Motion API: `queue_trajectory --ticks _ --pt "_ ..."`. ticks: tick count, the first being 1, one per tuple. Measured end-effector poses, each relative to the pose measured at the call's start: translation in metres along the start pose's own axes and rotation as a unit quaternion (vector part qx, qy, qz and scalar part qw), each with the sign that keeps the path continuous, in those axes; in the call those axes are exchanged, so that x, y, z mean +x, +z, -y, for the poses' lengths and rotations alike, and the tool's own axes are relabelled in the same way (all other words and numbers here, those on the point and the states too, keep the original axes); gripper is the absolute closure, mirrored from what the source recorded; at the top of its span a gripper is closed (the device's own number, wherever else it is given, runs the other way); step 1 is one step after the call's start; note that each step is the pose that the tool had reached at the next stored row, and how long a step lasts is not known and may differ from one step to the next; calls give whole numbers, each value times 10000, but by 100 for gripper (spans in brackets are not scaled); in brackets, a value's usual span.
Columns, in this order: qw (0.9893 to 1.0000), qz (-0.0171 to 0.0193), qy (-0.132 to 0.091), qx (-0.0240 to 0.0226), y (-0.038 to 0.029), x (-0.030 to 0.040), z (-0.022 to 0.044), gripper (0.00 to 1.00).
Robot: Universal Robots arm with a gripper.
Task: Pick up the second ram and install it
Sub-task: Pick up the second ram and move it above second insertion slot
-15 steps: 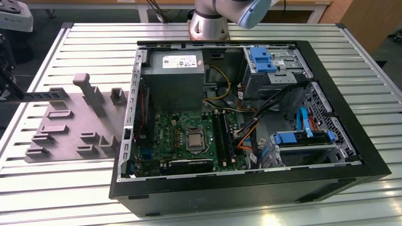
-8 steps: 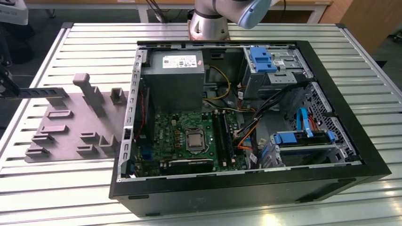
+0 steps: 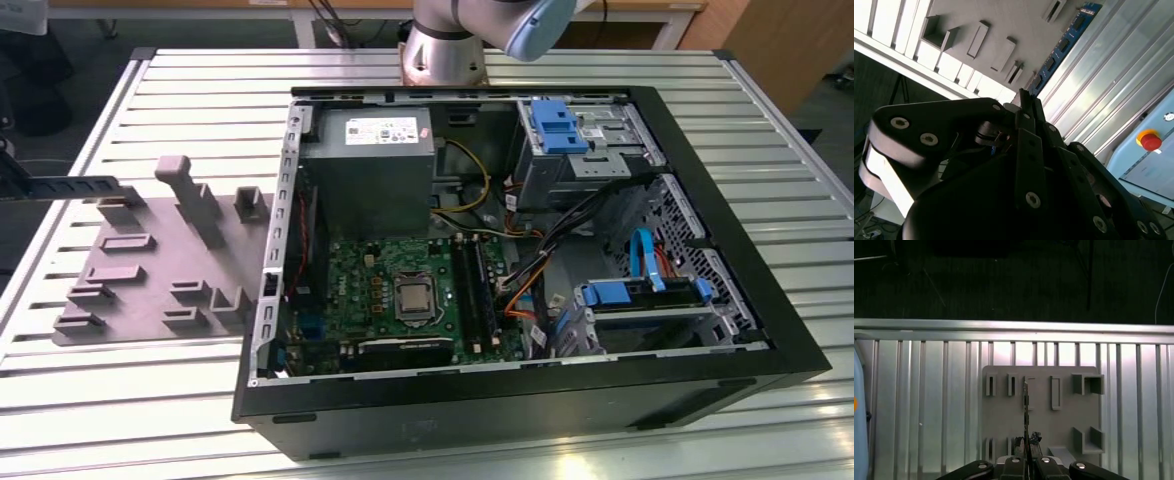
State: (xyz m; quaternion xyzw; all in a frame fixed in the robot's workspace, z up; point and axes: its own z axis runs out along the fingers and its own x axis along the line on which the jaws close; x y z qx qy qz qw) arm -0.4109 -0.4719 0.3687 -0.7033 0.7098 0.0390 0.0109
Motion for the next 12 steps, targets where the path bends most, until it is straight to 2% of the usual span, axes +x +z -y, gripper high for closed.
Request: queue_trajectory --ticks 8,12 --pt "10000 1 0 1 -121 -8 -5 86" --pt "10000 0 0 0 -123 -9 -2 86"
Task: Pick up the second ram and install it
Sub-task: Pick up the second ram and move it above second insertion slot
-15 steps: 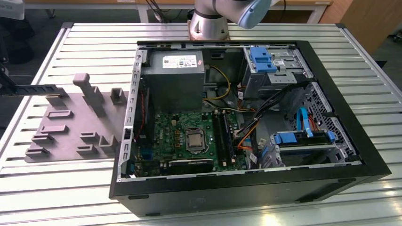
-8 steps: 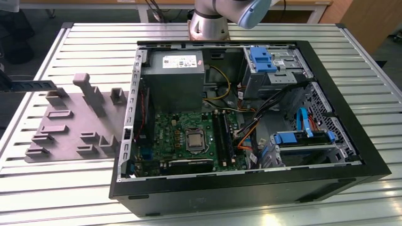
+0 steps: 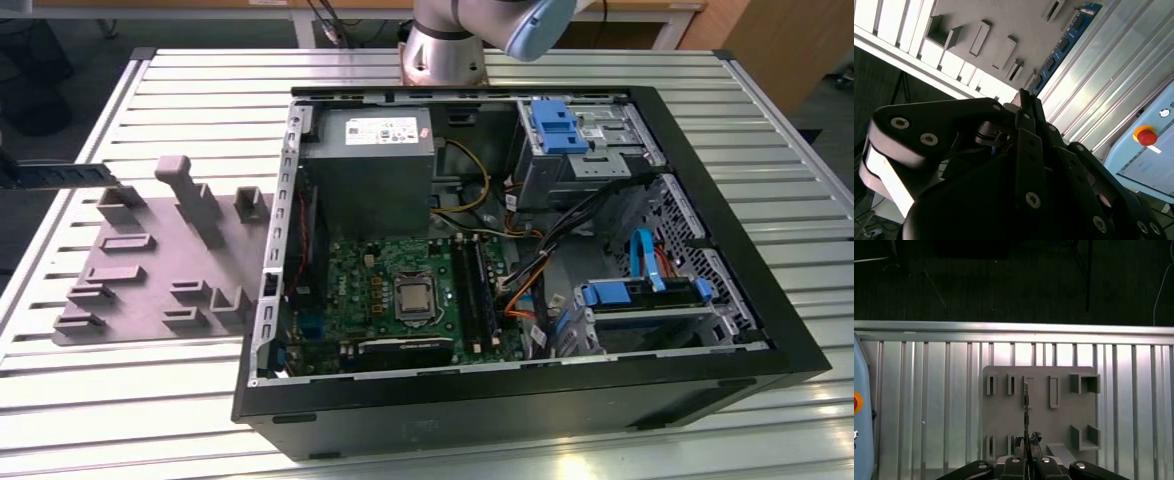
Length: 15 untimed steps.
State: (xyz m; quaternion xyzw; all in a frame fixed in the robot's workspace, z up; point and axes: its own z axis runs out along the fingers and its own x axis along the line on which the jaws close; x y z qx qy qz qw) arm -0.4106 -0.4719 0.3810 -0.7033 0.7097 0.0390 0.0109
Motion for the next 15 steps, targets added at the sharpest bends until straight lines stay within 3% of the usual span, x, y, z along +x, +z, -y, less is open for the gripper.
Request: queue_trajectory --ticks 15 --pt "10000 0 0 0 -4 -1 106 86"
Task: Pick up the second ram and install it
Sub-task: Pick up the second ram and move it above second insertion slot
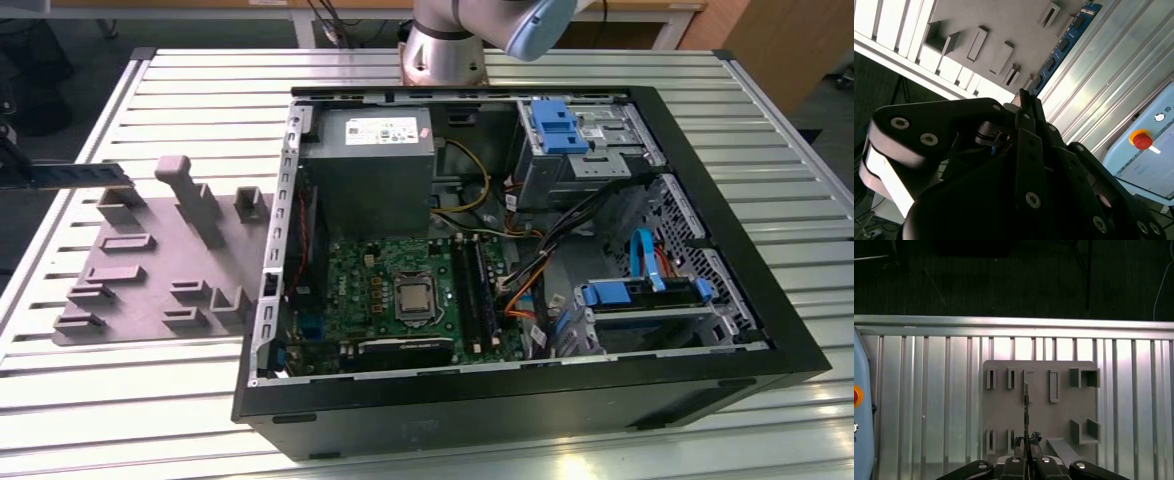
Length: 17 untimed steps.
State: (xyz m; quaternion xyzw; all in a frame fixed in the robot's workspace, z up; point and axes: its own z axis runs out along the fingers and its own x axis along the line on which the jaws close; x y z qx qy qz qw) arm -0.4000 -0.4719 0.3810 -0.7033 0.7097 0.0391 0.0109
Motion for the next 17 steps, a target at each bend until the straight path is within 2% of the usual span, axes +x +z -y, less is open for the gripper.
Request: queue_trajectory --ticks 17 --pt "10000 0 0 0 -4 -1 90 86"
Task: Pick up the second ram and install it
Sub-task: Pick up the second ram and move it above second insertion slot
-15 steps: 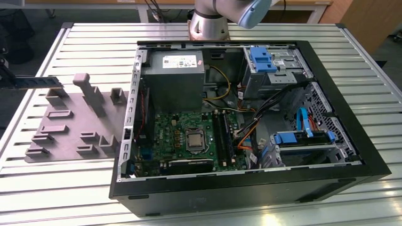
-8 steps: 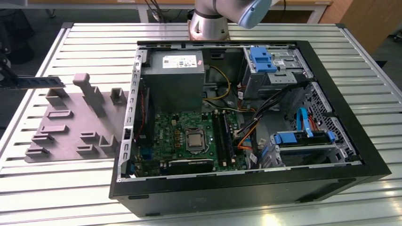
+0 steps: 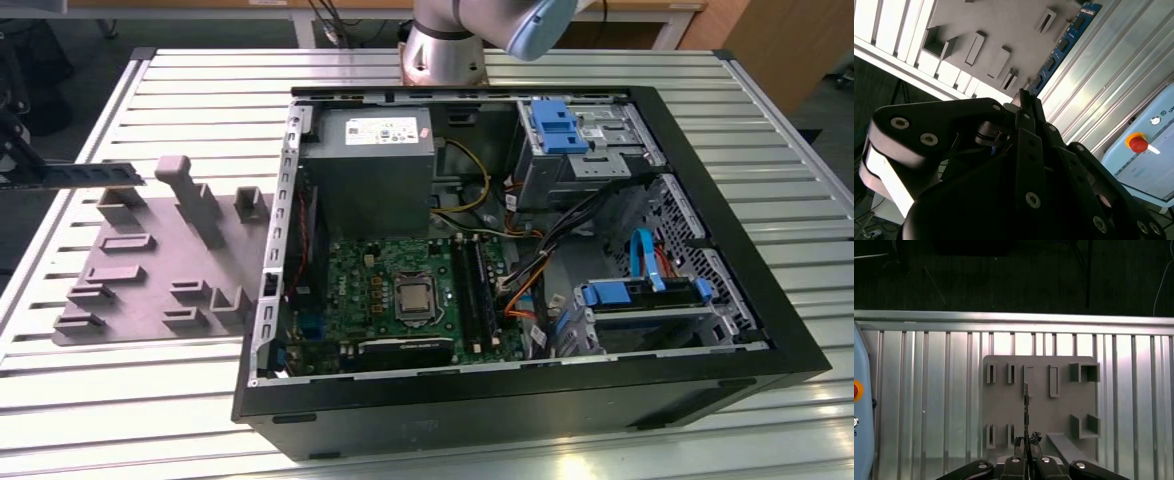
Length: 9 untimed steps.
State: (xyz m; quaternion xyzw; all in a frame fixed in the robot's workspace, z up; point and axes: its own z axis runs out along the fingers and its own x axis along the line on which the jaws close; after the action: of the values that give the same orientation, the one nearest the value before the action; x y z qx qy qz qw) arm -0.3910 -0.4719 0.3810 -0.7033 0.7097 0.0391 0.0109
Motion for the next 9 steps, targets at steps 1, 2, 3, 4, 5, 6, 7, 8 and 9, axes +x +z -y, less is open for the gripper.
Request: queue_trajectory --ticks 1,2,3,4,5,6,7,8,9 --pt "10000 0 0 0 0 0 7 86" --pt "10000 0 0 0 0 0 14 86" --pt "10000 0 0 0 0 0 22 86" --pt "10000 1 0 1 0 0 29 86" --pt "10000 0 0 0 -1 0 36 86" --pt "10000 0 0 0 -1 0 44 86" --pt "10000 0 0 1 -1 0 51 86" --pt "10000 0 0 1 -1 0 58 86" --pt "10000 0 0 0 -2 -1 64 86"
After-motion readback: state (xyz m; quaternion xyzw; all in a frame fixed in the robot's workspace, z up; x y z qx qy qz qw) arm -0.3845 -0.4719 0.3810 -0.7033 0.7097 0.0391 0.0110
